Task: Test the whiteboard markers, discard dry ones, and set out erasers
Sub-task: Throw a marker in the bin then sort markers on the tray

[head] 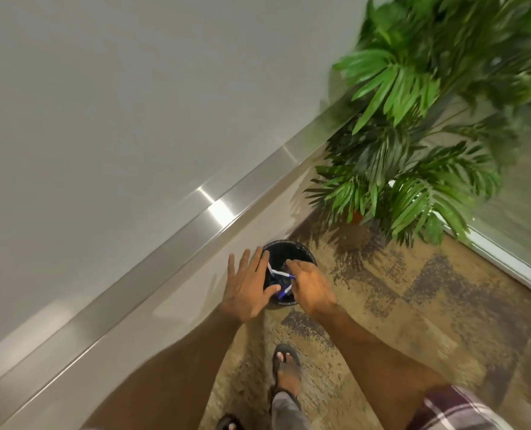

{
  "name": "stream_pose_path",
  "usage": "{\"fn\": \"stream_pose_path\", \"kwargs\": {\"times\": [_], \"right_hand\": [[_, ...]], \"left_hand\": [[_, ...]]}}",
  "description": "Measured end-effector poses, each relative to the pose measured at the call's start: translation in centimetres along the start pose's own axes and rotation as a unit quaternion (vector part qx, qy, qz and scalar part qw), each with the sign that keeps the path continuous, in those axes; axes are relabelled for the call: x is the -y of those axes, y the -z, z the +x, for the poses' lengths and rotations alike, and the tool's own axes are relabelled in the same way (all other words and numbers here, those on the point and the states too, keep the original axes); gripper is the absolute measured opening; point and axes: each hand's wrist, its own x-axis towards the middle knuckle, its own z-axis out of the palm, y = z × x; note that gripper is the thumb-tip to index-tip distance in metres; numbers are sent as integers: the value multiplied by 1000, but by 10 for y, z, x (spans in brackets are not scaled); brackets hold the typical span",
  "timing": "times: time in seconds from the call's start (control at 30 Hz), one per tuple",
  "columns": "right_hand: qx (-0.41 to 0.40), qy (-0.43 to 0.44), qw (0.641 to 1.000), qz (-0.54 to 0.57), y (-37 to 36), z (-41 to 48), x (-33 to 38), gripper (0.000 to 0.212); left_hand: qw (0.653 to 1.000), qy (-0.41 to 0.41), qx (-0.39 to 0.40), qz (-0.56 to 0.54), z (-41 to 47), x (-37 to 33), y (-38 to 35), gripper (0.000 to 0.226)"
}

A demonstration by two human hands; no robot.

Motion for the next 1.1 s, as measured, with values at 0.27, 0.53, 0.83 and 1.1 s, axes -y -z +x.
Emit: {"fn": "stream_pose_path", "kwargs": {"times": [0.27, 0.53, 0.83, 1.1], "right_hand": [[-80, 62, 994, -48, 49, -67, 86, 43], [-121, 126, 978, -111, 81, -126, 161, 52], [-66, 214, 965, -137, 81, -144, 225, 66], [-27, 349, 926, -143, 54, -168, 298, 83]], "left_hand": [[1000, 15, -24, -6, -105, 11, 54, 79], [996, 40, -81, 3, -193, 33, 90, 79], [974, 170, -142, -42, -269, 76, 94, 77], [933, 311, -172, -63, -355, 112, 71, 120]]}}
